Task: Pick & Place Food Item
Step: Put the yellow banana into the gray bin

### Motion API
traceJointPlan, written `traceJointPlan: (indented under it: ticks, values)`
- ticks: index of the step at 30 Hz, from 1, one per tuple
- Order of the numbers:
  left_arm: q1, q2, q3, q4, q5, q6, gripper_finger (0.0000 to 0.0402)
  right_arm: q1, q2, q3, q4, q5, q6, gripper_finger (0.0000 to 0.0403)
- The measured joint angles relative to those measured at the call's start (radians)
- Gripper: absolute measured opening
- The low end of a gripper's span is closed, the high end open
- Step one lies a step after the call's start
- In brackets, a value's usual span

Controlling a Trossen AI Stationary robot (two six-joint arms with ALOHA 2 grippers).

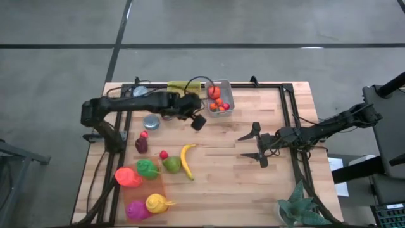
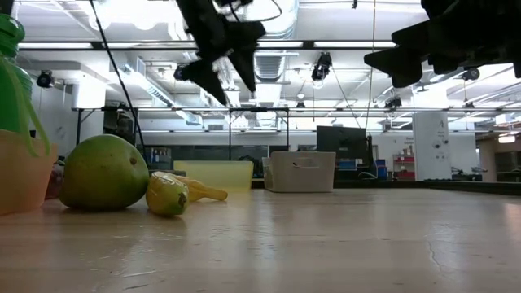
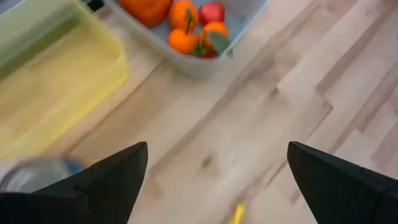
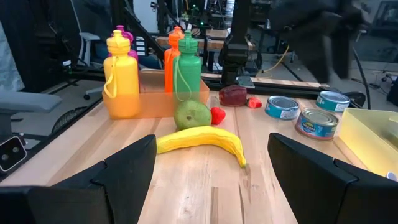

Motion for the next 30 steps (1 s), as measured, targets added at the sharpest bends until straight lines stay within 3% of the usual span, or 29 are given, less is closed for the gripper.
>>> traceJointPlan:
  ticks: [11,17,30]
  values:
    - [-0.153,0.009,-0.002,-0.184,-0.023,-0.271,0.039,0.0,0.0,0.0,0.0,0.0,0.0,0.0306]
    - [-0.159,0.098,-0.03,-0.203,0.081,-0.319,0.039,0.0,0.0,0.0,0.0,0.0,0.0,0.0306]
    - [-0.168,0.138,-0.245,0.071,0.275,-0.292,0.0387,0.0,0.0,0.0,-0.016,0.0,0.0,0.0306]
